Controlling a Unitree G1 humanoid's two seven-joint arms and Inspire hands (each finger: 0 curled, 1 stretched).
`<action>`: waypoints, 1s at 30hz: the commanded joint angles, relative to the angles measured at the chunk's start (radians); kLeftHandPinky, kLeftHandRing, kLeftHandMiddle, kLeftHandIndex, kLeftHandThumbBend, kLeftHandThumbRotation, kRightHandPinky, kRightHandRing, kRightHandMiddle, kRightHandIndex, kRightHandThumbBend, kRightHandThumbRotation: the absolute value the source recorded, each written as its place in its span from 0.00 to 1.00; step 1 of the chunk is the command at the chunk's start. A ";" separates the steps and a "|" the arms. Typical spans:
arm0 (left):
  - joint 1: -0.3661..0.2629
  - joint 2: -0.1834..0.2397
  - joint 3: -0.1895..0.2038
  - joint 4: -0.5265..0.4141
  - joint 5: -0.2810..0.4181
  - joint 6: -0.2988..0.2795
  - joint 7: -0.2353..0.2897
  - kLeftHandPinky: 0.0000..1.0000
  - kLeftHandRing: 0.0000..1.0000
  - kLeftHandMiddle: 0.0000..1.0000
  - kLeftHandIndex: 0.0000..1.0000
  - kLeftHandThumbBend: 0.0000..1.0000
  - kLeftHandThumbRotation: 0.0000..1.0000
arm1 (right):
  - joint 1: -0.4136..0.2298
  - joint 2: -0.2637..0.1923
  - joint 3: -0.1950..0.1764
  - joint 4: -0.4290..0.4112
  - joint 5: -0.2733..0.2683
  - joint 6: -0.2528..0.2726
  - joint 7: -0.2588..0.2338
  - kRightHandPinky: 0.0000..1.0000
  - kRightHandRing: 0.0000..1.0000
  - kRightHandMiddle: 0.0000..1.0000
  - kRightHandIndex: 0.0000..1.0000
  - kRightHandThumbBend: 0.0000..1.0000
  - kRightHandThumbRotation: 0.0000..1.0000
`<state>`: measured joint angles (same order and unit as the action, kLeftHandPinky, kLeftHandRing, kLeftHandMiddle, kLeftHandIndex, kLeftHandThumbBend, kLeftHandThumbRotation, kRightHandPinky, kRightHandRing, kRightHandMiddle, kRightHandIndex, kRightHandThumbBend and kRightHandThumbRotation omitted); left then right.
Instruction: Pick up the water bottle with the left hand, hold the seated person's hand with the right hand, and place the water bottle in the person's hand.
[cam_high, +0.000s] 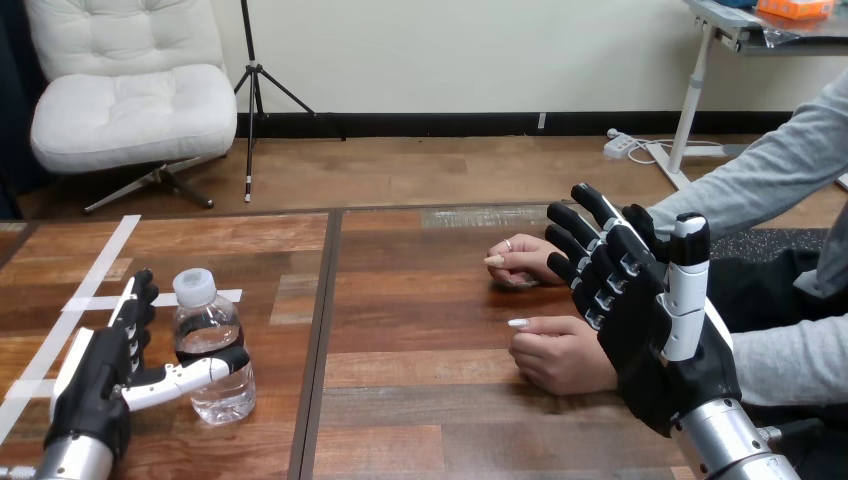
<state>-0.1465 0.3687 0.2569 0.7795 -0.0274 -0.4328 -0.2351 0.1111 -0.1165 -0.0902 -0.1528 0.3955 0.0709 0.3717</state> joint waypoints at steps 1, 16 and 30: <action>-0.034 0.033 -0.020 -0.066 0.020 0.009 0.014 1.00 1.00 1.00 1.00 1.00 0.14 | -0.052 0.000 -0.006 -0.026 0.012 -0.012 0.005 1.00 0.96 0.93 0.97 1.00 1.00; -0.055 0.033 -0.031 -0.063 0.004 0.011 -0.023 1.00 1.00 1.00 1.00 1.00 0.23 | -0.053 -0.001 -0.004 -0.021 0.011 -0.012 0.008 1.00 0.96 0.93 0.97 1.00 1.00; -0.078 0.045 -0.061 -0.068 0.024 0.068 -0.034 1.00 1.00 1.00 1.00 1.00 0.29 | -0.054 -0.002 -0.003 -0.032 0.013 -0.001 0.002 1.00 0.96 0.93 0.97 1.00 1.00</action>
<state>-0.1482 0.3851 0.2173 0.7640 -0.0164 -0.3770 -0.2669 0.1111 -0.1165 -0.0900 -0.1529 0.3956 0.0713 0.3717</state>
